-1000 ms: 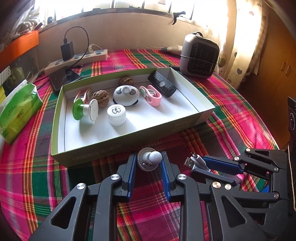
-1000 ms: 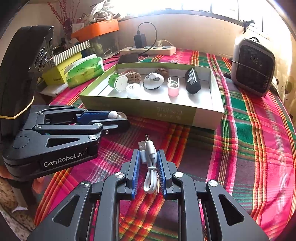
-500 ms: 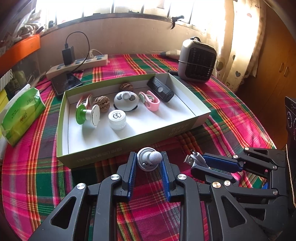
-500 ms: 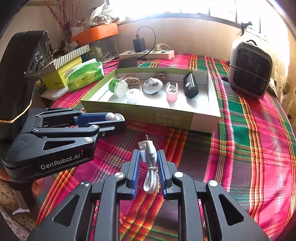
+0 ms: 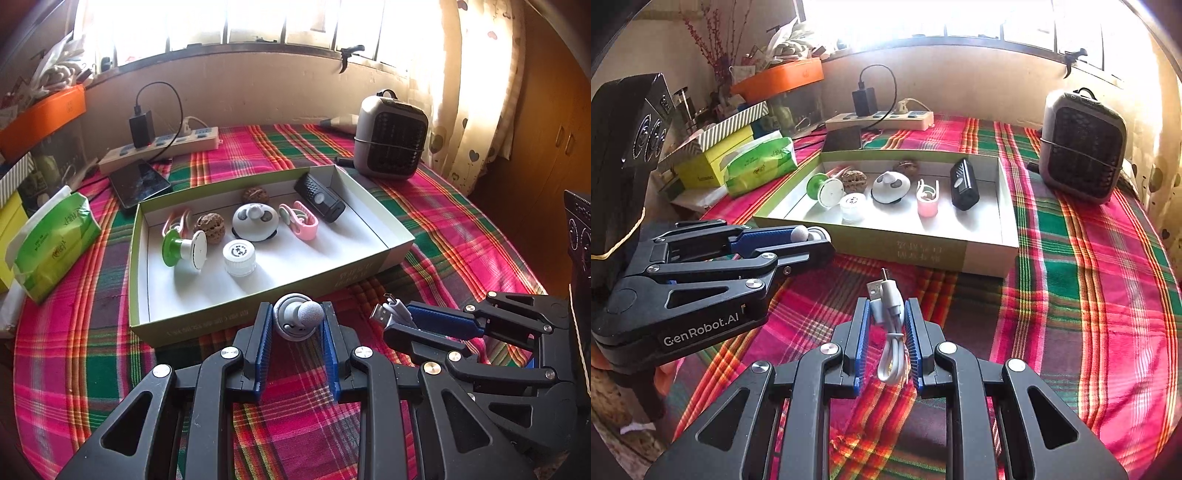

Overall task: Organize objects
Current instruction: 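Lift the ball-knob gadget and USB cable and carry both over the white box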

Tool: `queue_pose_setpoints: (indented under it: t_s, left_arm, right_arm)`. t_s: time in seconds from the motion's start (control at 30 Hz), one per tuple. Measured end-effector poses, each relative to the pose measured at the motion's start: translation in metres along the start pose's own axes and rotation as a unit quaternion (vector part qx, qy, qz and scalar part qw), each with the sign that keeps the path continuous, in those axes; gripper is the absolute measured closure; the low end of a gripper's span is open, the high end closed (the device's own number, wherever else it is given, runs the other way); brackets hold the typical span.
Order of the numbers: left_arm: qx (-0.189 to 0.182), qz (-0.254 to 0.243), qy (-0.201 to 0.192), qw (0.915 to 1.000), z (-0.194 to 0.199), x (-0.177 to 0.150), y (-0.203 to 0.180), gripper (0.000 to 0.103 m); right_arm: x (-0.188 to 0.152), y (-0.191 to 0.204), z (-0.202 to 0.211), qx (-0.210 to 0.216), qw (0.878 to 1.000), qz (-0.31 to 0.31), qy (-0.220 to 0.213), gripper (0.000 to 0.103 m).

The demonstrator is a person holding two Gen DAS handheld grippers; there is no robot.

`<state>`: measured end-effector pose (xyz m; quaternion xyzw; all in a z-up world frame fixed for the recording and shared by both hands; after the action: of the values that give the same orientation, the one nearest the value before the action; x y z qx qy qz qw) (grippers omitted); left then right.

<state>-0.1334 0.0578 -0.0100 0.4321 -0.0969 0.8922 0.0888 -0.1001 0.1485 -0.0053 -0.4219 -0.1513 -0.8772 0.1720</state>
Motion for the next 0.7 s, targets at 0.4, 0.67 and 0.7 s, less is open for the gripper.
queue_pose_setpoints:
  t_s: [0.4, 0.67, 0.7]
  left_arm:
    - [0.004, 0.004, -0.015, 0.9999, -0.006, 0.019, 0.008, 0.08]
    - [-0.003, 0.011, -0.017, 0.9998, -0.021, 0.032, 0.011, 0.08]
    - [-0.004, 0.013, -0.015, 0.9998, -0.024, 0.033, 0.011, 0.08]
  right_arm:
    - [0.028, -0.013, -0.005, -0.009, 1.0, -0.007, -0.022, 0.083]
    - [0.046, -0.023, -0.019, -0.016, 0.999, -0.009, -0.027, 0.083]
    - [0.048, -0.025, -0.021, -0.017, 0.999, -0.009, -0.028, 0.083]
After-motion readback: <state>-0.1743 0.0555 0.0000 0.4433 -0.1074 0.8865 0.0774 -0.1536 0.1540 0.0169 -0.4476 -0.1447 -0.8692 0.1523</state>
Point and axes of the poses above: each gripper's, at about its wrist camera, not at the fingertips, and z roughly against the way its jaws point, y to its left, x to its top, the point moved 7 cm from there along -z, roughly the way its jaws point, and after that the axes turned 9 degrees about -y, right-handed, at the moved point
